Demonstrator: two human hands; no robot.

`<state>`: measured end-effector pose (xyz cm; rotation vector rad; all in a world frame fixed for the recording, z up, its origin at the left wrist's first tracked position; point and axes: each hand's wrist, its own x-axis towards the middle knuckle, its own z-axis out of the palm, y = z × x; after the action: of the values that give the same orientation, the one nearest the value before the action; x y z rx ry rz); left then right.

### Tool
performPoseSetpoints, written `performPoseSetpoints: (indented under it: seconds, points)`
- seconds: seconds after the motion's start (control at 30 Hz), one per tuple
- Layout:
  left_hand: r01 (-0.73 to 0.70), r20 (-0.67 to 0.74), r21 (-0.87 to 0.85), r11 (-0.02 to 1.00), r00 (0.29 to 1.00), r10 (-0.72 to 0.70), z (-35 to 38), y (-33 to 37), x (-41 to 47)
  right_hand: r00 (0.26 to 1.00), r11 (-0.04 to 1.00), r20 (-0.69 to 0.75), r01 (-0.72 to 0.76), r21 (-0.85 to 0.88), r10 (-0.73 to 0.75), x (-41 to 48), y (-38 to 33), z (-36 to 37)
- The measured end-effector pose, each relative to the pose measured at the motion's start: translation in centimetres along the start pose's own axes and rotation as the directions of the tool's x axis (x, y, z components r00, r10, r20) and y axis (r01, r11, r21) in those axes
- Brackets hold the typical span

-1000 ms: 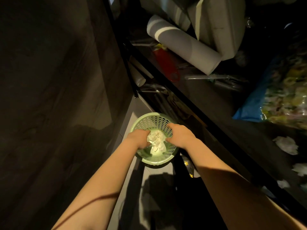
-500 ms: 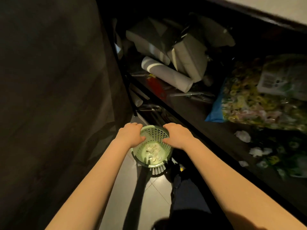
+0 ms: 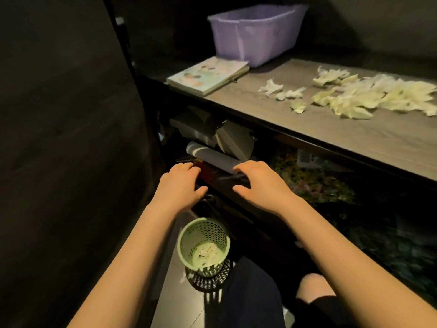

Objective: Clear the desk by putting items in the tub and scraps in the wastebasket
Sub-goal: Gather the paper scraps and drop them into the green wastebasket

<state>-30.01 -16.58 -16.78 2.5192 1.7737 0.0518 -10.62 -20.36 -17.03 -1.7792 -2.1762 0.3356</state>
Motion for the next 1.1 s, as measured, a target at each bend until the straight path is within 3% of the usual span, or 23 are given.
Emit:
performPoseSetpoints:
  seconds: [0.17,0.33,0.57,0.77,1.0,1.1]
  points:
    - [-0.078,-0.218,-0.048,0.996,0.974,0.066,-5.2,3.1,0.9,0.984,0.996,-0.159,0.07,-0.059,-0.079,-1.5,-0.3,-6.3]
    - [-0.144,-0.329,-0.115,0.983,0.939,0.099,-8.9,6.2,3.6,0.934,0.985,-0.333,0.084,-0.151,-0.131,-1.8,1.1,-11.3]
    - [-0.237,-0.28,-0.215,0.947,0.944,0.172,-10.1,12.1,9.4,0.922,0.966,-0.381,-0.16,-0.202,0.073,0.4,7.2,-16.3]
    - [-0.161,-0.219,-0.223,0.962,0.969,0.111,-9.5,15.8,13.1,0.874,0.931,-0.414,-0.338,-0.14,0.255,0.8,12.2,-17.8]
    - [-0.082,-0.146,-0.152,0.985,0.987,0.06,-8.6,16.7,15.9,0.919,0.918,-0.237,-0.358,-0.169,0.314,1.2,13.4,-16.9]
    - [-0.085,-0.109,-0.129,0.988,0.991,0.071,-8.5,16.9,16.9,0.921,0.901,-0.243,-0.362,-0.241,0.305,1.7,13.4,-16.4]
